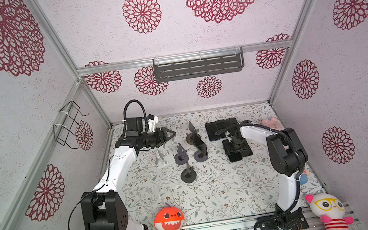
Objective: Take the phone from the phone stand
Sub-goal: 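Lower the held phone flat beside the placed phones with the right gripper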
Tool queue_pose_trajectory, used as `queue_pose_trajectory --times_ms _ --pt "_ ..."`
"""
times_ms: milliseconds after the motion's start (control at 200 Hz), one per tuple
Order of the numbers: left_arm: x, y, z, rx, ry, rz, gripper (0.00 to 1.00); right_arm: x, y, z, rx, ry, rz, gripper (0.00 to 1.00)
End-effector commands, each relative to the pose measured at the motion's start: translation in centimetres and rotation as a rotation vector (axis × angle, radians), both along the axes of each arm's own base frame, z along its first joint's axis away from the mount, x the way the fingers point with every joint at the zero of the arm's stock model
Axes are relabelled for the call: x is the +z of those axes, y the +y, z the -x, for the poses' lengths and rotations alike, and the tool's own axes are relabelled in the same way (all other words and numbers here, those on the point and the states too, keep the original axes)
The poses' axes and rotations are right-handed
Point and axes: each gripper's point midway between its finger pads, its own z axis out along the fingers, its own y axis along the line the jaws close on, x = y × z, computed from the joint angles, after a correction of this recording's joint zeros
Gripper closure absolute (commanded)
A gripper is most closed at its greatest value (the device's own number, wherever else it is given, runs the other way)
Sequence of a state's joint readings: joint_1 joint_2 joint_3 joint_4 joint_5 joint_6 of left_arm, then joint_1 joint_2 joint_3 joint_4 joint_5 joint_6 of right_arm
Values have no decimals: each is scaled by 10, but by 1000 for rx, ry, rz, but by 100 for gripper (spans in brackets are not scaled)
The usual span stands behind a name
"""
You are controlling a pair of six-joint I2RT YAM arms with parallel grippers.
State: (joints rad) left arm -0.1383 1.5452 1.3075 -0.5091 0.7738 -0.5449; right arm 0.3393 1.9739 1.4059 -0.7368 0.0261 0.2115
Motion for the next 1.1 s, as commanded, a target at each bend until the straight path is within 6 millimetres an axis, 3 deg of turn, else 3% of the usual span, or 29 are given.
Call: queue_pose_trajectory --times_ms 0,100,165,375,485,791,901,1096 --pt "1 3 -2 -1 -29 -7 38 13 0 -12 -28 -45 3 100" --pt "-1 3 -2 0 -24 -7 38 9 2 -12 -33 -37 -2 100" --pt "0 4 -2 2 -26 -10 38 7 3 -13 -30 -32 -6 93" --pt "-1 3 -2 -1 -23 -8 38 2 4 -16 -33 -30 -7 57" --pt "-1 4 -2 -1 -25 -9 38 1 3 -17 -37 -31 1 46" --pt "1 4 -2 1 -27 -8 38 1 1 -17 -39 -32 19 35" --pt "1 5 -2 1 -30 -9 38 1 -1 -17 -46 -34 29 27" --pt "2 5 -2 1 -28 -8 38 1 0 -18 -46 -36 21 24"
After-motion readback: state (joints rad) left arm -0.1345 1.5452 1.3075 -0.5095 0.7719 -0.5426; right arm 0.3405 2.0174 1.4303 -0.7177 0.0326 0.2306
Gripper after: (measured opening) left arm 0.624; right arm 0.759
